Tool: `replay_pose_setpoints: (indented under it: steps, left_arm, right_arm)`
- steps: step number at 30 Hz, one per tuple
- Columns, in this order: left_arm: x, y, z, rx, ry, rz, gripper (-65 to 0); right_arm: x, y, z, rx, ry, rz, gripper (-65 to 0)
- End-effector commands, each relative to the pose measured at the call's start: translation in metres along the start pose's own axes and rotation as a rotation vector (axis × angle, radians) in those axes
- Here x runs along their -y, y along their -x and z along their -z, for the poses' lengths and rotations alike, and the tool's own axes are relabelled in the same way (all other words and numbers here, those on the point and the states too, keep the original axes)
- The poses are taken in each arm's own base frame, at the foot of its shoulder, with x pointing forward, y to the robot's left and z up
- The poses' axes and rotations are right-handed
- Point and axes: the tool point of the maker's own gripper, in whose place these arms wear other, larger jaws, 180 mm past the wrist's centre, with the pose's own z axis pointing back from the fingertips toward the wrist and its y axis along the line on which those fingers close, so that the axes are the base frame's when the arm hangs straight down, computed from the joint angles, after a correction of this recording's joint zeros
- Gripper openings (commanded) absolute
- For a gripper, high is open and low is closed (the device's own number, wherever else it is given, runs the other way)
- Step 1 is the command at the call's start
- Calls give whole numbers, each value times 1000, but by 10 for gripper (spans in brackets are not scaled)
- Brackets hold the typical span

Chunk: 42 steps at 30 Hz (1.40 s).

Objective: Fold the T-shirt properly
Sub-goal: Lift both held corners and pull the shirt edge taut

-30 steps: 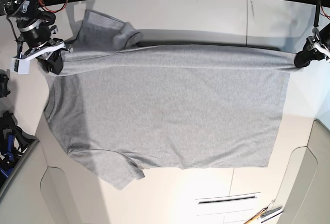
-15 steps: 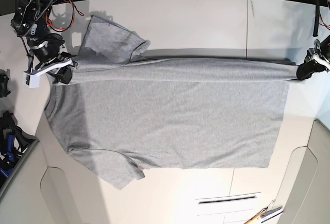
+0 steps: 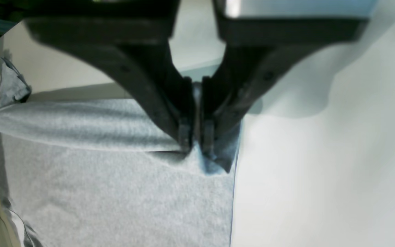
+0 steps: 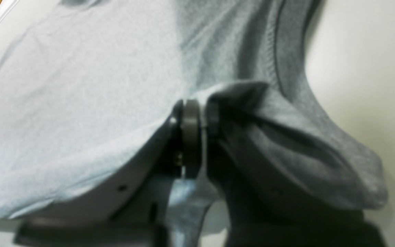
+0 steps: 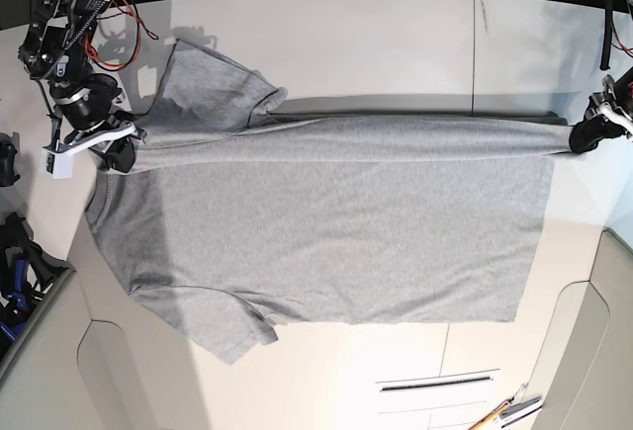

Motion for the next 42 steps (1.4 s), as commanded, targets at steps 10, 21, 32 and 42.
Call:
replay_pose_setpoints:
  steps: [10, 21, 32, 42]
  left_arm:
    - [9, -7, 17, -34, -14, 131, -650]
    - [4, -8, 17, -33, -41, 153, -650]
    - [4, -9, 17, -25, -40, 152, -650]
    - [7, -11, 17, -11, -28, 143, -602]
  right_arm:
    - [-4, -20, 0, 59, -5, -49, -650]
    - [-29, -21, 16, 29, -23, -209, -650]
    - [-15, -26, 16, 49, 55, -214, -650]
    - [-17, -28, 16, 61, 50, -217, -615]
